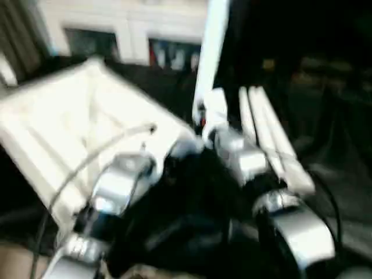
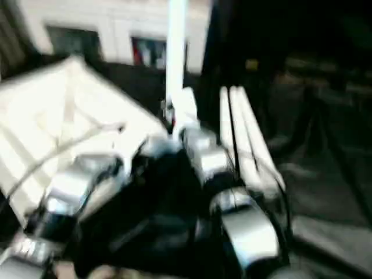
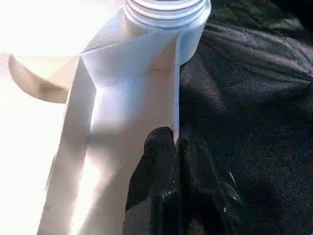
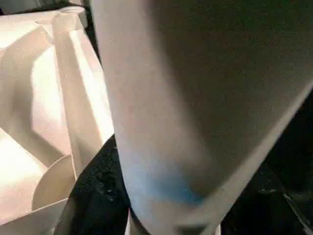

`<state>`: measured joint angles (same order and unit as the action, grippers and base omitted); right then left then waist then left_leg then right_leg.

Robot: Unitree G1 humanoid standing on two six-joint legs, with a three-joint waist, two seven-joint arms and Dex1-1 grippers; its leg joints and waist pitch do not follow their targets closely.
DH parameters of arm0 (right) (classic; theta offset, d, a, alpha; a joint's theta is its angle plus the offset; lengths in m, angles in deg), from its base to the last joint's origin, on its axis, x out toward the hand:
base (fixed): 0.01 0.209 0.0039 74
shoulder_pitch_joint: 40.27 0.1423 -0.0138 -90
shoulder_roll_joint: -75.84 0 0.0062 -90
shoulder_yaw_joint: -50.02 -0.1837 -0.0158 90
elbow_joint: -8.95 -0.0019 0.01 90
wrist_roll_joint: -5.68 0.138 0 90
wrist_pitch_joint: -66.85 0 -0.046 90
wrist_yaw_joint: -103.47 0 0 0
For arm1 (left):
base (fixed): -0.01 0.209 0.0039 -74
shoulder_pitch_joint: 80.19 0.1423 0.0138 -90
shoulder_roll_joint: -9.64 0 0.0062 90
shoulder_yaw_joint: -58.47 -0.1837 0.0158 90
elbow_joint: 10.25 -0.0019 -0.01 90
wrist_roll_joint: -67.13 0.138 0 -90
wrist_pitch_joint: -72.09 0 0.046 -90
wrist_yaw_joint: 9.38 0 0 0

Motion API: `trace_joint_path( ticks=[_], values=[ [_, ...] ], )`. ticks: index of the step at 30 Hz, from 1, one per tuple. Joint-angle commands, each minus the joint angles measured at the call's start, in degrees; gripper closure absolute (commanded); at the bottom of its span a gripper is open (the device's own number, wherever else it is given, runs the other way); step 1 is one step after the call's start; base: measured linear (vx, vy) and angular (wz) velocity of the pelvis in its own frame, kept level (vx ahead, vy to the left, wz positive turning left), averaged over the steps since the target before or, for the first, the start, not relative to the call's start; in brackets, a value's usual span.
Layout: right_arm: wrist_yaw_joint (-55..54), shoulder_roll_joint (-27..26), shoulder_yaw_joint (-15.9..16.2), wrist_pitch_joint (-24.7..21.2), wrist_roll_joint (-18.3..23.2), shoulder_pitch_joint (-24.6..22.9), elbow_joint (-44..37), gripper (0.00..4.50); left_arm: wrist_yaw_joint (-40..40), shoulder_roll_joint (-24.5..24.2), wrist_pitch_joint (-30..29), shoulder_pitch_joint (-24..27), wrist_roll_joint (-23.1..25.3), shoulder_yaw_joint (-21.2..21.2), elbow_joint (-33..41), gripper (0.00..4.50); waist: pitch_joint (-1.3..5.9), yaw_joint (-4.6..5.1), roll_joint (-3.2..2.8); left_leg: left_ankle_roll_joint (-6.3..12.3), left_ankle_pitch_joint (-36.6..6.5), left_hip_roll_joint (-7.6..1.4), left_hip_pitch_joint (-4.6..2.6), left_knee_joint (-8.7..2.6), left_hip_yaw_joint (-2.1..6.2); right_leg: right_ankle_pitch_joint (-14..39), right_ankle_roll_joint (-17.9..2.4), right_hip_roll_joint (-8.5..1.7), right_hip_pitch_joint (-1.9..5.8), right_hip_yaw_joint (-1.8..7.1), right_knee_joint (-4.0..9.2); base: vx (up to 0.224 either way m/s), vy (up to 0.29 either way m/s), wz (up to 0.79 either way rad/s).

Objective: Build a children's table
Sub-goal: Move to table

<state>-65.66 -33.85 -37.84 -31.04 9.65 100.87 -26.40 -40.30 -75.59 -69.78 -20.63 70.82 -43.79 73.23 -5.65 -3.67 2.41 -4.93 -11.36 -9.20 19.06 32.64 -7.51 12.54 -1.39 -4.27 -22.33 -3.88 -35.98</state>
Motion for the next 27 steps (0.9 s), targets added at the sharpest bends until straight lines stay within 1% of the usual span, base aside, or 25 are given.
trace_joint_path(
  ticks=[1,2,4,5,6,7,8,10,12,13,14,16,17,18,19,20,21,22,23,24,25,26,27],
  values=[
    [2.1,-4.38,2.41,-5.64,-0.74,-4.88,10.14,2.6,1.49,0.89,0.51,-2.4,-0.63,-0.27,0.37,4.5,1.1,0.45,-0.71,0.68,-22.29,-3.27,0.12,-5.26,0.62,23.3,-9.47,-4.13,0.7,3.5,6.34,0.0,0.0,0.0],
    [2.26,-4.48,2.13,-5.53,-0.93,-4.8,10.2,2.6,1.51,0.7,0.43,-2.3,-0.68,-0.31,0.52,4.5,1.07,0.52,-0.58,0.68,-23.53,-3.2,0.32,-5.33,0.72,28.79,-7.82,-4.58,0.68,3.58,6.92,0.0,0.0,0.0],
    [2.46,-4.71,1.83,-5.38,-0.99,-4.6,10.15,2.6,1.36,0.28,0.48,-2.11,-0.71,-0.25,0.8,4.5,1.22,0.55,-0.52,0.84,-22.65,-3.29,0.54,-5.67,0.86,31.81,-5.71,-4.82,0.77,3.61,7.42,0.0,0.0,0.0],
    [2.45,-4.84,1.71,-5.36,-1.11,-4.43,10.19,2.6,1.19,0.11,0.63,-2.09,-0.68,-0.18,0.72,4.5,1.33,0.54,-0.54,1.02,-21.41,-3.33,0.58,-5.89,0.8,31.34,-5.12,-4.83,0.83,3.56,7.63,0.0,0.0,0.0],
    [2.43,-4.94,1.63,-5.29,-1.19,-4.28,10.23,2.6,1.07,-0.02,0.82,-2.09,-0.65,-0.12,0.59,4.5,1.3,0.59,-0.44,1.12,-20.93,-3.33,0.67,-5.97,0.74,31.09,-4.94,-4.79,0.81,3.56,7.71,0.0,0.0,0.0],
    [2.43,-4.99,1.57,-5.23,-1.25,-4.2,10.28,2.6,1.02,-0.06,0.9,-2.1,-0.63,-0.09,0.5,4.5,1.19,0.51,-0.44,1.33,-20.02,-3.42,0.69,-6.02,0.57,30.65,-4.9,-4.8,0.61,3.68,7.79,0.0,0.0,0.0],
    [2.44,-5.06,1.43,-5.02,-1.24,-3.93,10.44,2.6,0.93,-0.13,1.09,-2.18,-0.62,-0.11,0.35,4.5,1.24,0.5,-0.52,1.28,-20.02,-3.43,0.66,-6.0,0.56,30.69,-4.95,-4.81,0.6,3.66,7.77,0.0,0.0,0.0],
    [2.48,-5.03,1.44,-3.81,-1.75,-3.14,11.18,2.6,0.61,-0.42,1.73,-2.45,-0.68,-0.4,0.03,4.5,1.29,0.6,-0.68,0.83,-20.84,-3.47,0.82,-6.08,0.68,31.86,-4.83,-4.91,0.6,3.59,7.84,0.0,0.0,0.0],
    [2.58,-5.03,1.37,-3.54,-1.86,-2.99,11.22,2.6,0.45,-0.58,2.04,-2.52,-0.7,-0.53,-0.05,4.5,1.22,0.68,-0.58,0.71,-21.39,-3.45,0.82,-6.13,0.71,32.53,-4.57,-4.89,0.54,3.57,7.92,0.0,0.0,0.0],
    [3.05,-5.05,1.2,-3.37,-1.69,-2.86,11.11,2.25,0.33,-0.74,2.28,-2.55,-0.69,-0.59,-0.05,4.5,1.22,0.69,-0.72,0.66,-22.27,-3.45,0.64,-6.11,0.7,33.46,-4.31,-4.92,0.33,3.6,8.11,0.0,0.0,0.0],
    [3.47,-5.08,1.0,-3.28,-1.51,-2.77,11.02,2.25,0.28,-0.88,2.43,-2.56,-0.73,-0.63,-0.04,4.5,1.23,0.69,-0.66,0.67,-22.41,-3.45,0.67,-6.14,0.78,34.09,-4.08,-4.95,0.35,3.61,8.11,0.0,0.0,0.0],
    [3.77,-5.08,0.69,-3.04,-1.2,-2.67,10.82,1.88,0.07,-1.09,3.16,-2.6,-0.73,-0.74,-0.13,4.5,1.34,0.74,-0.75,0.68,-22.33,-3.48,0.73,-6.14,0.8,33.99,-4.05,-4.96,0.37,3.62,8.08,0.0,0.0,0.0],
    [4.08,-4.78,0.3,-2.79,-1.03,-2.27,10.02,1.81,-0.11,-1.55,5.12,-2.59,-0.74,-0.72,-0.12,4.5,1.63,0.78,-0.83,0.86,-21.19,-3.51,0.89,-6.08,0.73,32.21,-4.44,-4.93,0.46,3.67,7.99,0.0,0.0,0.0],
    [4.11,-4.59,0.19,-2.58,-1.04,-2.05,9.53,1.81,-0.28,-1.73,5.31,-2.61,-0.9,-0.64,0.01,4.5,2.06,0.74,-0.86,0.91,-19.46,-3.52,1.04,-5.94,0.63,29.94,-4.96,-4.93,0.69,3.71,7.77,0.0,0.0,0.0],
    [4.65,-4.31,0.02,-2.42,-0.93,-1.68,8.83,1.74,-0.67,-2.03,5.65,-2.62,-1.14,-0.55,0.15,4.5,2.56,0.63,-0.94,1.11,-15.43,-3.65,1.35,-5.76,0.37,23.59,-6.22,-4.76,1.08,3.76,7.1,0.0,0.0,0.0],
    [4.93,-4.2,-0.17,-2.28,-0.87,-1.48,8.5,1.64,-0.85,-2.21,5.84,-2.59,-1.21,-0.56,0.24,4.5,2.47,0.72,-0.95,1.68,-12.68,-3.73,1.51,-5.65,0.01,17.36,-8.1,-4.31,1.06,3.6,6.56,0.0,0.0,0.0],
    [5.36,-4.02,-0.42,-2.18,-0.73,-1.24,8.01,1.53,-1.1,-2.49,5.96,-2.55,-1.25,-0.61,0.37,4.5,2.6,0.69,-1.19,1.83,-12.11,-3.73,1.38,-5.49,-0.18,15.44,-9.01,-4.31,1.11,3.62,6.41,0.0,0.0,0.0],
    [5.63,-3.92,-0.58,-2.13,-0.64,-1.11,7.76,1.44,-1.24,-2.65,6.05,-2.52,-1.23,-0.67,0.43,4.5,2.43,0.79,-1.18,2.13,-13.23,-3.73,1.38,-5.52,-0.45,15.74,-10.06,-4.31,1.09,3.51,6.48,0.0,0.0,0.0],
    [6.76,-3.46,-0.58,-2.08,-0.42,-1.04,6.45,1.4,-1.89,-3.15,6.34,-2.28,-1.4,-0.81,0.7,4.5,2.74,0.77,-1.35,1.86,-13.56,-3.71,1.37,-5.37,-0.61,16.57,-10.41,-4.42,1.33,3.51,6.46,0.0,0.0,0.0],
    [7.83,-3.01,-0.39,-2.21,-0.33,-1.15,5.27,1.31,-2.76,-3.67,6.97,-2.1,-1.55,-1.12,0.92,4.5,2.74,0.8,-1.29,1.81,-13.32,-3.76,1.45,-5.37,-0.68,16.41,-10.44,-4.4,1.37,3.49,6.47,0.0,0.0,0.0],
    [8.53,-2.73,-0.26,-2.27,-0.28,-1.21,4.55,1.2,-3.39,-4.05,7.5,-1.99,-1.65,-1.33,0.98,4.5,3.1,0.81,-1.31,1.79,-12.25,-3.84,1.52,-5.26,-0.73,15.1,-10.58,-4.36,1.67,3.47,6.22,0.0,0.0,0.0],
    [9.04,-2.46,-0.18,-2.37,-0.23,-1.33,3.78,1.08,-3.66,-4.24,7.56,-1.86,-1.77,-1.31,1.11,4.5,3.09,0.78,-1.28,1.86,-11.49,-3.83,1.57,-5.2,-0.75,14.2,-10.66,-4.41,1.72,3.44,6.18,0.0,0.0,0.0],
    [9.34,-2.23,-0.12,-2.37,-0.28,-1.41,3.22,1.0,-3.98,-4.46,7.85,-1.75,-1.84,-1.37,1.17,4.5,3.2,0.75,-1.36,2.07,-9.65,-3.85,1.57,-5.03,-0.86,11.24,-11.26,-4.32,1.78,3.49,5.88,0.0,0.0,0.0]
  ],
)
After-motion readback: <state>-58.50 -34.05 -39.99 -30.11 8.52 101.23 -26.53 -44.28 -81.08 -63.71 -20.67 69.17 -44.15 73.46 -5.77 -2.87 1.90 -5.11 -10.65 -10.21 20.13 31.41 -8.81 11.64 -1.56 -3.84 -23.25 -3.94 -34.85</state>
